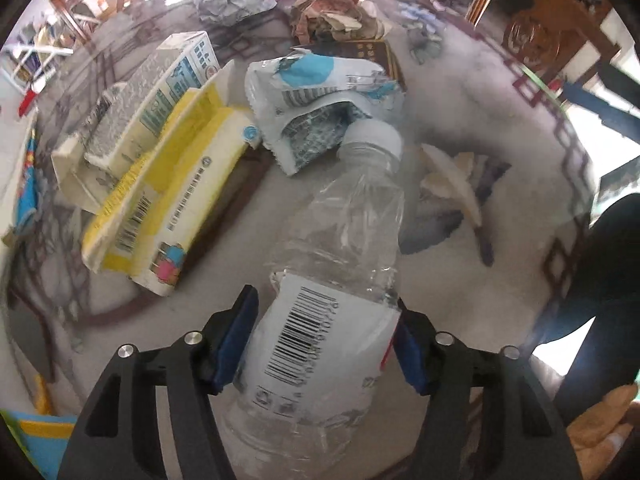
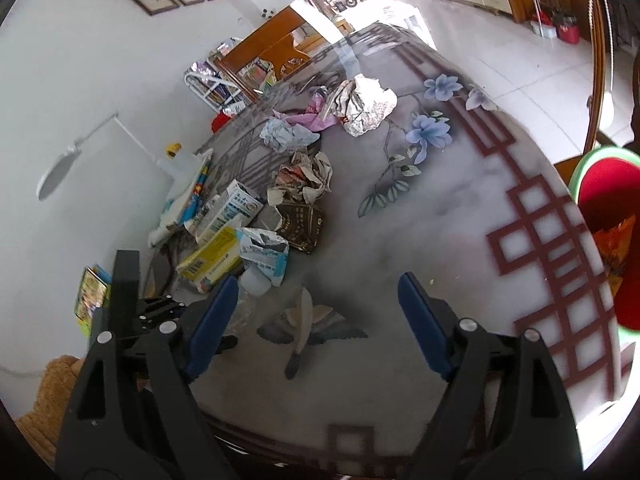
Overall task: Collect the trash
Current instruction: 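Grasp the clear plastic water bottle with the left gripper and lift, then grasp the crumpled paper pile with the right gripper while the left holds the bottle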
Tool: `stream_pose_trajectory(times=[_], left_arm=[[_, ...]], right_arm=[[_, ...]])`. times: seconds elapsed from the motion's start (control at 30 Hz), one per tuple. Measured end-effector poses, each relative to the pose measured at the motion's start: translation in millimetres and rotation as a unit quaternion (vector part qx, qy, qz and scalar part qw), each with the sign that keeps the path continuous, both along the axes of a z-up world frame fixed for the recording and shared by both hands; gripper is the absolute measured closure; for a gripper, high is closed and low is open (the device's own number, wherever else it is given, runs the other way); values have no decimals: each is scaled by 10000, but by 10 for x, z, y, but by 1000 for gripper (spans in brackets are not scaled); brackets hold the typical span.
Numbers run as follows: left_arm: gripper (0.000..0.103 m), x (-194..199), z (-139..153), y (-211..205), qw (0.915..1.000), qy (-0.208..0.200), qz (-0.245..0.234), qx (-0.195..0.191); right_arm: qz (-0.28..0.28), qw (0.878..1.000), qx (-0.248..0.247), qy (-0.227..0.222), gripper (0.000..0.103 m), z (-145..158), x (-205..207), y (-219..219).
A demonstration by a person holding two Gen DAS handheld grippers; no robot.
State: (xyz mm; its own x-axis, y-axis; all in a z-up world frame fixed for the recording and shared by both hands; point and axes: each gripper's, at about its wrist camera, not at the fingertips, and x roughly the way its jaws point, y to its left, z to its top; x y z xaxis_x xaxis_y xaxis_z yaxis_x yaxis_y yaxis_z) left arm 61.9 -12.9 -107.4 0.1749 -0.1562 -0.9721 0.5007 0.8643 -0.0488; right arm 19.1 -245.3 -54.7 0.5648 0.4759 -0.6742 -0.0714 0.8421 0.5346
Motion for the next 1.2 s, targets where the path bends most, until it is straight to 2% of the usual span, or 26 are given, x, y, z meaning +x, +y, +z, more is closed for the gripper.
stream_pose_trajectory(times=[0.13, 0.23, 0.37, 0.47, 0.5, 0.6, 0.63, 0.7, 0.8, 0.97, 1.2], left_arm=[[48, -236, 43, -25, 9975, 97, 5, -703], [50, -407, 142, 9, 9901, -69, 230, -1383], [50, -547, 278, 135, 9720, -285, 723, -2219], [50, -578, 397, 257, 9522, -543, 1145, -2779], [50, -620, 439, 311, 9415, -725, 1386, -2985], [50, -550, 484, 425, 9262, -1119, 1767, -3138], [50, -572, 493, 448, 9258, -1241, 1855, -3050], [50, -610, 486, 483, 9305, -1379, 1949, -2778], [50, -572, 363, 468, 9401, -1205, 2043, -2449], [50, -462, 143, 499, 9448, -632, 2142, -2398], [49, -386, 119, 359, 9548, -833, 1927, -2105]], right_arm=[[76, 9997, -224, 1, 21, -12, -4, 56], [59, 9995, -325, 8, 20, -19, -4, 72], [24, 9990, -434, 66, 20, -43, 18, 103], [10, 9983, -579, 77, 20, -54, 26, 146], [1, 9980, -634, 81, 20, -59, 33, 165], [-5, 9967, -797, 120, 20, -80, 67, 222], [-8, 9964, -842, 135, 20, -89, 82, 238], [-28, 9956, -908, 238, 20, -121, 157, 270], [-87, 9936, -1054, 402, 20, -160, 314, 335], [-180, 9922, -1167, 404, 20, -127, 735, 519], [-397, 9910, -1102, 643, 19, -194, 1368, 776]])
